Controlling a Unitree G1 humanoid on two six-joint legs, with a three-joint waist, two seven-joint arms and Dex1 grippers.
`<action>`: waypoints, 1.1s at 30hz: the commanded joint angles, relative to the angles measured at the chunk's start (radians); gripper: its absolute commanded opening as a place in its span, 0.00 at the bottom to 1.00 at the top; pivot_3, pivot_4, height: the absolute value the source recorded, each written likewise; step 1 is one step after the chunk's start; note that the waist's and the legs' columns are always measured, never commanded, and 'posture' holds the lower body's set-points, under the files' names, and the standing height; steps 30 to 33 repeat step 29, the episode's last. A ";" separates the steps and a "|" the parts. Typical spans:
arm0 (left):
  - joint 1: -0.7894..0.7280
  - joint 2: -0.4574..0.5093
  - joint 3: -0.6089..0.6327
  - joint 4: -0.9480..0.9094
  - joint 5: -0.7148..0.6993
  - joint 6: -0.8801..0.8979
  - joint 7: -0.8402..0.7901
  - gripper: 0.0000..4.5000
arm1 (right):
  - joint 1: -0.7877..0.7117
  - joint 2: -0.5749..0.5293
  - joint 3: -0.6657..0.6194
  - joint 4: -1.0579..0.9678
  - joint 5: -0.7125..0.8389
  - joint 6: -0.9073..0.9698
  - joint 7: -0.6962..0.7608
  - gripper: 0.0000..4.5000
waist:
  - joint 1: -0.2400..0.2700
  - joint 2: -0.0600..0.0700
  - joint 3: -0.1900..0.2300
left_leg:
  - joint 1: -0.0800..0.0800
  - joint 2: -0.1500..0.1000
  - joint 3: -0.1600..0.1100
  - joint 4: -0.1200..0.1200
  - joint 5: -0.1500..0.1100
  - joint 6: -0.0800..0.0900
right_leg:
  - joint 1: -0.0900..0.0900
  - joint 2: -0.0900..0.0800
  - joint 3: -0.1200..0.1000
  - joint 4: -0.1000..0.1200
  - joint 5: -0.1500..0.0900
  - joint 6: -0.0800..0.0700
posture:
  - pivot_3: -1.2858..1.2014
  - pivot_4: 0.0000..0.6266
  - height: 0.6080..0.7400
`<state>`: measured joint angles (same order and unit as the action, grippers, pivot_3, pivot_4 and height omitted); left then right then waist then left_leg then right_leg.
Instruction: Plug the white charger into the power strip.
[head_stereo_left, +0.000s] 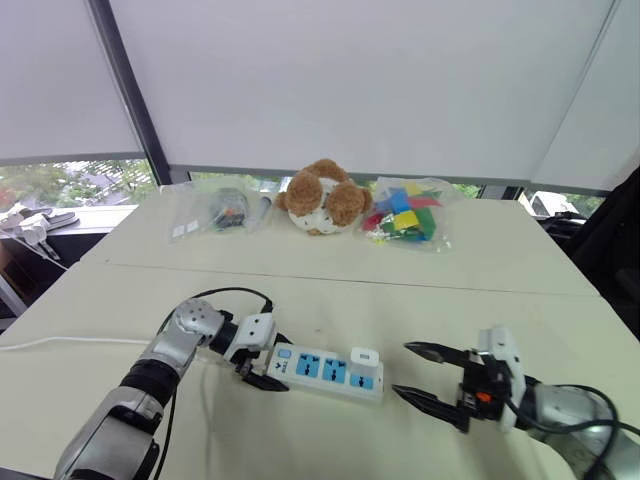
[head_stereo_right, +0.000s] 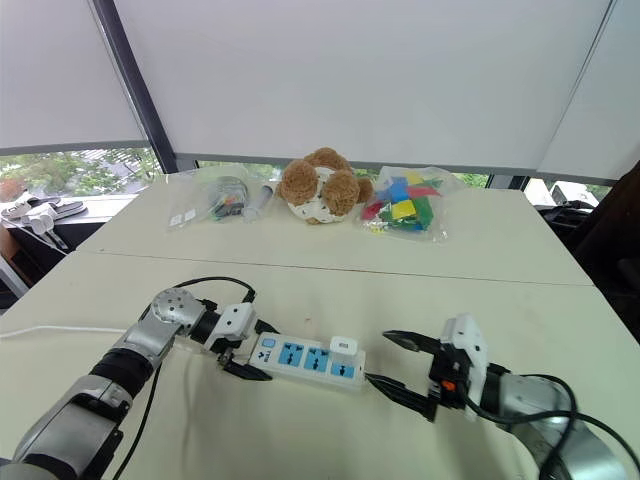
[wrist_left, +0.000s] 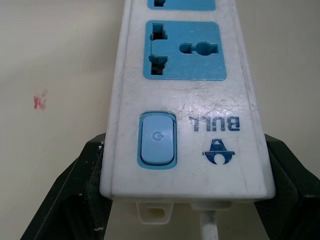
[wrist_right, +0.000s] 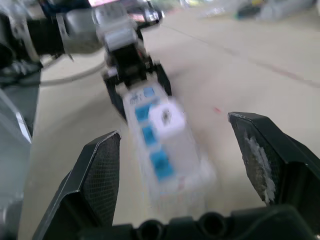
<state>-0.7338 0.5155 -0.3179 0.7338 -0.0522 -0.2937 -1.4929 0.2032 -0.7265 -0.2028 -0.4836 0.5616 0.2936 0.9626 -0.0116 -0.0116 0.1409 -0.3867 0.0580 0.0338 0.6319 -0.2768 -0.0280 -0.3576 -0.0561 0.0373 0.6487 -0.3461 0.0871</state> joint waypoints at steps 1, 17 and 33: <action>-0.041 0.013 0.028 0.107 0.067 0.013 0.129 0.68 | 0.046 -0.030 -0.099 -0.064 0.042 0.025 -0.002 0.83 | 0.000 -0.002 0.003 | 0.000 0.000 -0.001 0.001 0.000 0.000 | 0.001 0.001 0.000 0.000 0.001 0.001 | 0.52 0.24 0.99; -0.051 0.056 0.132 0.010 -0.027 0.083 0.123 1.00 | 0.087 -0.012 -0.089 -0.045 0.015 0.009 -0.011 0.84 | 0.000 -0.008 0.016 | -0.005 -0.005 -0.007 0.004 0.003 0.004 | -0.005 0.011 0.004 -0.001 0.010 0.006 | 0.52 0.24 0.99; 0.484 0.309 0.479 -0.848 -0.384 0.830 0.280 1.00 | 0.123 0.002 -0.167 0.014 0.067 0.057 -0.027 0.84 | -0.002 -0.006 0.027 | -0.009 0.000 -0.007 -0.002 0.007 -0.002 | -0.011 0.009 0.006 0.001 0.008 0.010 | 0.52 0.24 0.99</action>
